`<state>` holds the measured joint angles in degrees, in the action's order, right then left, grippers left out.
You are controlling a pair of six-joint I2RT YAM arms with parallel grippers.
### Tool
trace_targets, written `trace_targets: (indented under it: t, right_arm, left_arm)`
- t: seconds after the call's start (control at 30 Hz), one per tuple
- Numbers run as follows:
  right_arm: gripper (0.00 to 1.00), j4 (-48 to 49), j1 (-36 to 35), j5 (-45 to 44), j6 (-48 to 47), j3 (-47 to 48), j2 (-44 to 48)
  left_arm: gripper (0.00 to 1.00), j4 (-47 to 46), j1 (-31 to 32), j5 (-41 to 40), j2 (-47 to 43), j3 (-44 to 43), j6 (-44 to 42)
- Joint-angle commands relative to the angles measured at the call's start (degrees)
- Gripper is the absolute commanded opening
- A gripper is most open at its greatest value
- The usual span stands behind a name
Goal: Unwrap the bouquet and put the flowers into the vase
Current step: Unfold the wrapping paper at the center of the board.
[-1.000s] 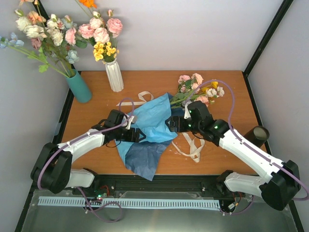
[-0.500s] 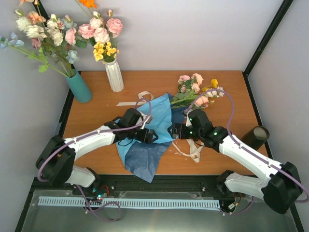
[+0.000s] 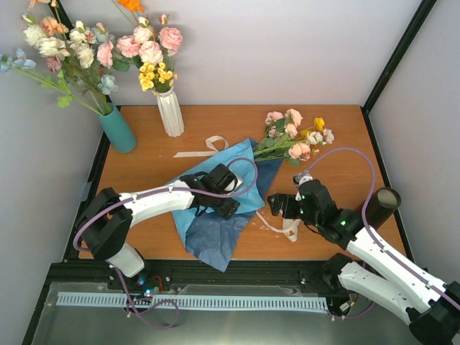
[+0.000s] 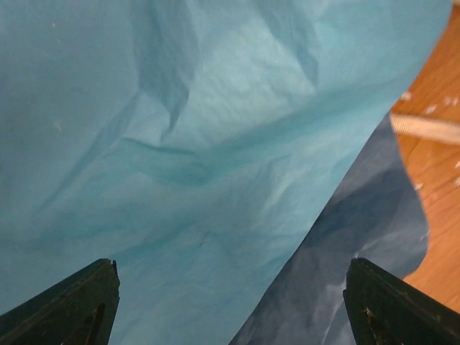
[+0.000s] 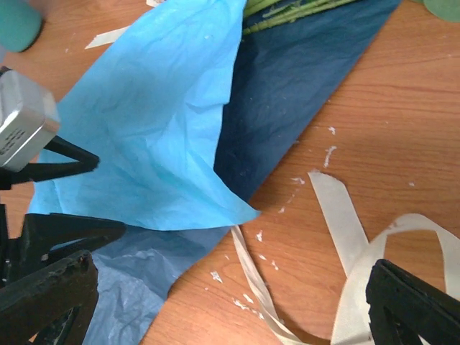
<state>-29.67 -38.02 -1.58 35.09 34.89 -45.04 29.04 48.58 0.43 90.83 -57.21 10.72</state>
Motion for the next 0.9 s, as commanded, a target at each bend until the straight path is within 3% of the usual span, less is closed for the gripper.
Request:
trace_targets:
  t: [0.0,0.33,0.87]
  right_arm:
    - [1.0,-1.9,-0.2,-2.6,0.7,-2.0,2.8]
    - [1.0,-2.4,-0.3,-2.0,0.7,-2.1,1.9]
    - [1.0,-4.7,-0.2,-2.5,1.2,-2.9,4.2]
  left_arm:
    - [0.86,4.7,1.5,-8.6,-3.5,-0.8,-10.0]
    - [0.83,7.3,1.6,-1.9,-9.1,6.1,-29.2]
    - [0.62,-2.4,1.6,-12.4,-1.6,7.2,-33.9]
